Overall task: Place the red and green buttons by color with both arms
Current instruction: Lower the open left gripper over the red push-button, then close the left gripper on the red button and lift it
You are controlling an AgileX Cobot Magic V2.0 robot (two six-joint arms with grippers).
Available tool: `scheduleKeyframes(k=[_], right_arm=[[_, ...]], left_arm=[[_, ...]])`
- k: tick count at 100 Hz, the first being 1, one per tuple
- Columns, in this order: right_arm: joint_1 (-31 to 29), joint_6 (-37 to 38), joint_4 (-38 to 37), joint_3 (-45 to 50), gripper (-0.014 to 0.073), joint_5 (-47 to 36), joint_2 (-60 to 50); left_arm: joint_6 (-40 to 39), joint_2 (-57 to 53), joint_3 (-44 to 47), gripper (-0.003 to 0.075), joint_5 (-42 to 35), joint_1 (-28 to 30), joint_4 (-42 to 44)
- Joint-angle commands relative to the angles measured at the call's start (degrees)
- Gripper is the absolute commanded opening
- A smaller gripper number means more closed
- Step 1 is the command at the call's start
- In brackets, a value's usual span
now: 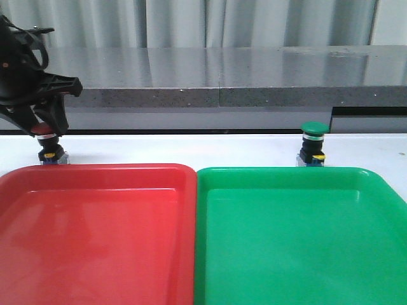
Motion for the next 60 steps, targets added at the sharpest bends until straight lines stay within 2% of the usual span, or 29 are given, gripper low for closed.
scheduleKeyframes(k=[1, 23, 40, 60], right_arm=[[-0.2, -0.1, -0.1, -0.8, -0.0067, -5.0, -0.9], [-0.2, -0.1, -0.1, -0.8, -0.0067, -5.0, -0.9], [-0.2, -0.1, -0.1, -0.8, -0.0067, -5.0, -0.9], [-0.2, -0.1, -0.1, -0.8, -0.0067, -5.0, -0.9]], left_arm=[[-0.1, -3.0, -1.8, 0.0235, -1.6, -0.3, 0.1], [-0.1, -4.0, -3.9, 0.0168, 0.1, -0.3, 0.2], [-0.2, -8.3, -5.3, 0.0167, 0.8, -0.3, -0.1], [-0.3, -13.1, -5.1, 0.0167, 6.1, -0.4, -2.6]])
